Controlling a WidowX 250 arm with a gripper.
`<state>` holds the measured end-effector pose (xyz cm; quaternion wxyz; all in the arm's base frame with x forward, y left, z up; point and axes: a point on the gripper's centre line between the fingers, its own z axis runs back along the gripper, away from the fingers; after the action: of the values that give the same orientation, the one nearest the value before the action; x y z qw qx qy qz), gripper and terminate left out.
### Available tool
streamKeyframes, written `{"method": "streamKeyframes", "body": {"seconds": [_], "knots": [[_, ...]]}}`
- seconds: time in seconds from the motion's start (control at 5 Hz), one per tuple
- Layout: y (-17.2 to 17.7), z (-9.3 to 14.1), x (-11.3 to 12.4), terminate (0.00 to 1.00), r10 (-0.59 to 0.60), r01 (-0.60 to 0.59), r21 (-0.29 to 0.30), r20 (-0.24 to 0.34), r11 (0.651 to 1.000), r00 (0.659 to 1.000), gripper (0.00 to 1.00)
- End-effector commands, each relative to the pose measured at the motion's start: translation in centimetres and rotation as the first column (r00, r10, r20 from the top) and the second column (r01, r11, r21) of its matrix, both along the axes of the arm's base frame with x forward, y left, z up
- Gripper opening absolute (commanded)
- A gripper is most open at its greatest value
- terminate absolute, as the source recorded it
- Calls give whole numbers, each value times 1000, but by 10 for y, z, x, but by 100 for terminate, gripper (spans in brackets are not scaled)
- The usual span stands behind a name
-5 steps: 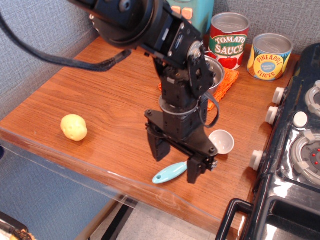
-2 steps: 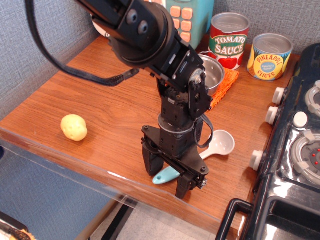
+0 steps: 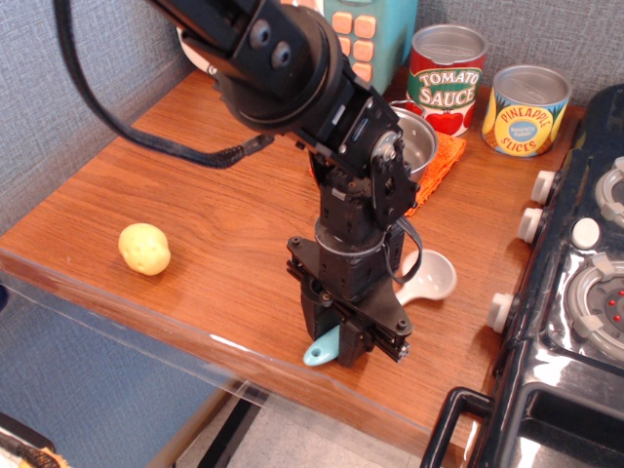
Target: Move the ladle to the front of the microwave
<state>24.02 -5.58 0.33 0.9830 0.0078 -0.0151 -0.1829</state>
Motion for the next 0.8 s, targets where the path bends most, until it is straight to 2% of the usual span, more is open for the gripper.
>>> {"method": "streamKeyframes", "body": {"seconds": [0.0, 0.2, 0.4, 0.6], "knots": [[1, 59, 14, 0, -129, 143, -83, 156, 986, 979, 0], [38, 110, 30, 0, -88, 107, -65, 243, 992, 966, 0], [88, 131, 56, 0, 80, -78, -18, 248, 997, 965, 0], [141, 114, 81, 0, 222, -227, 4, 189, 974, 957, 0]]}}
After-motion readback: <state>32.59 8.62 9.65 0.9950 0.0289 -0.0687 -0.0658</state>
